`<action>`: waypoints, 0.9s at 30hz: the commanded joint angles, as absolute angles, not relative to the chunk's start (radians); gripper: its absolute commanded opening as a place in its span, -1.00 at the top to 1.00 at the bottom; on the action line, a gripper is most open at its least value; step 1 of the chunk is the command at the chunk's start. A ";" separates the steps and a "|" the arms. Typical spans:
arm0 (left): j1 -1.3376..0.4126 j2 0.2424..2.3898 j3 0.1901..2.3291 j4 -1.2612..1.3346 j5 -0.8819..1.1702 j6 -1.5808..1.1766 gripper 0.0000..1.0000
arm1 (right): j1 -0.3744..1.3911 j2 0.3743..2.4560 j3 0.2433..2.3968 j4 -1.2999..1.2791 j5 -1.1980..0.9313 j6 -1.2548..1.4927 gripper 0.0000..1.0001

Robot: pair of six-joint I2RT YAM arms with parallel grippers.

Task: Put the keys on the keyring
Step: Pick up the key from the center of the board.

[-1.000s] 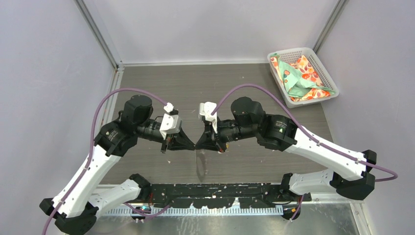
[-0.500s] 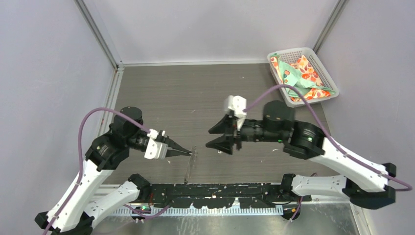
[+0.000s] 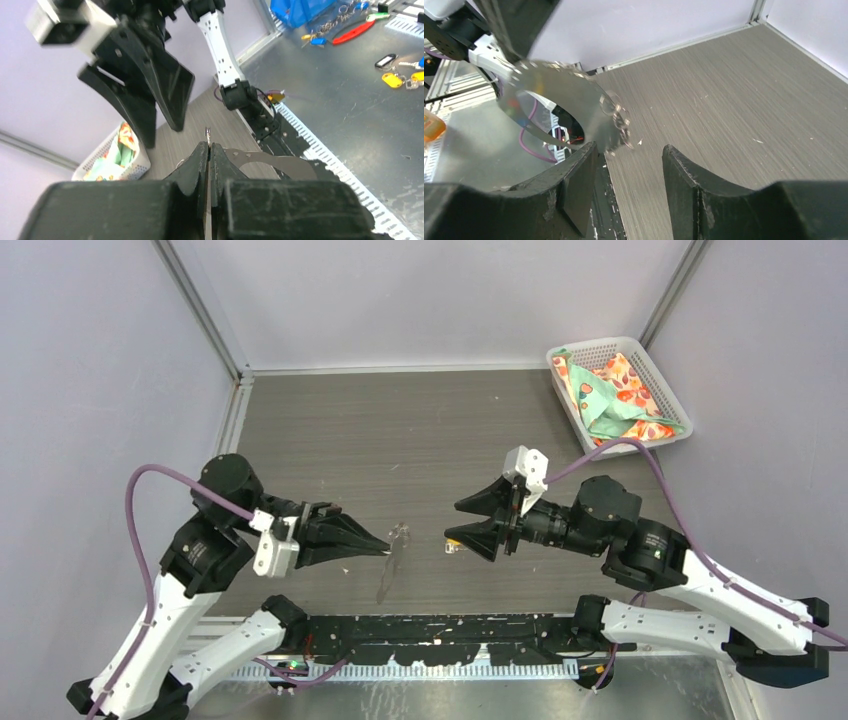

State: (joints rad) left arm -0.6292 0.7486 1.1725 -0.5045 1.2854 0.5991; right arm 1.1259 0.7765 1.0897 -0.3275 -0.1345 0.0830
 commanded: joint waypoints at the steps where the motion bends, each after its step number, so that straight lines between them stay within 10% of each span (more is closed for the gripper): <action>1: -0.636 0.730 1.182 -0.183 1.369 0.402 0.99 | 1.127 0.760 1.066 -0.232 -0.117 0.103 -0.11; 27: -0.701 0.745 1.151 0.436 1.466 0.142 1.00 | 1.127 0.790 1.052 -0.114 -0.127 0.108 -0.13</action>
